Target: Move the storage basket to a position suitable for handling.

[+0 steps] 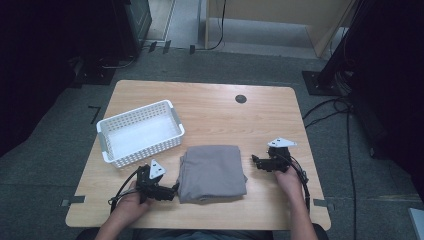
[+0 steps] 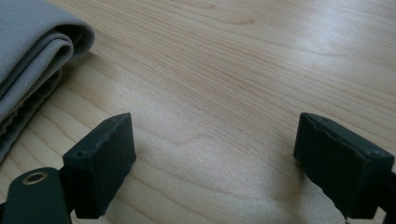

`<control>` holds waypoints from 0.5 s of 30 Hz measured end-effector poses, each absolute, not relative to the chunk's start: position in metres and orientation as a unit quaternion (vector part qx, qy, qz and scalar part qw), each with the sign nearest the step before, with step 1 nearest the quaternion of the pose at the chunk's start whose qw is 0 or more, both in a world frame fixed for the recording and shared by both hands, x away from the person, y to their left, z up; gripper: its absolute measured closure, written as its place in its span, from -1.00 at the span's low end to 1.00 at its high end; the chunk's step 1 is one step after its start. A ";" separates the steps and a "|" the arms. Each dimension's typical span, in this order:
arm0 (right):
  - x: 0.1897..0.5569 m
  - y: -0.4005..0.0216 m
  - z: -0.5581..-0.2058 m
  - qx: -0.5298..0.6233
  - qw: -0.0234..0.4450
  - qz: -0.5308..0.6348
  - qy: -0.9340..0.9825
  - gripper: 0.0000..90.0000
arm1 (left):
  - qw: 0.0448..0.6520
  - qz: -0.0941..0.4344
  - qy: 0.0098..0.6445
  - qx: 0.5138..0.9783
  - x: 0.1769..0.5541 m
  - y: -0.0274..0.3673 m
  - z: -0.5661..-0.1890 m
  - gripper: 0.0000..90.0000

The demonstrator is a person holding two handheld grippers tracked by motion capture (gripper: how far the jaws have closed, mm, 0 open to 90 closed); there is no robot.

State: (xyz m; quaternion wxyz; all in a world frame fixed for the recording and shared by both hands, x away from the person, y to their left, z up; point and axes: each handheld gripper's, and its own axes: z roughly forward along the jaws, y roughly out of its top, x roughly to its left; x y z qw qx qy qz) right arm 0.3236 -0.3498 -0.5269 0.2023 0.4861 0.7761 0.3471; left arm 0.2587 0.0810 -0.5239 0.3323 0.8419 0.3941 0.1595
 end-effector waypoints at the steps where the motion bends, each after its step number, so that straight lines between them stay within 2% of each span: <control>1: 0.324 -0.350 -0.527 0.486 0.202 0.347 0.776 -0.74 | 0.332 0.160 0.394 0.842 0.259 0.081 -0.524 -1.00; 5: 0.323 -0.349 -0.527 0.492 0.204 0.344 0.773 -0.77 | 0.332 0.159 0.394 0.842 0.259 0.081 -0.524 -1.00; 12: 0.325 -0.348 -0.528 0.505 0.206 0.333 0.769 -0.97 | 0.333 0.159 0.394 0.842 0.259 0.081 -0.524 -1.00; 15: 0.325 -0.348 -0.528 0.506 0.206 0.332 0.769 -0.97 | 0.333 0.159 0.394 0.842 0.259 0.081 -0.524 -1.00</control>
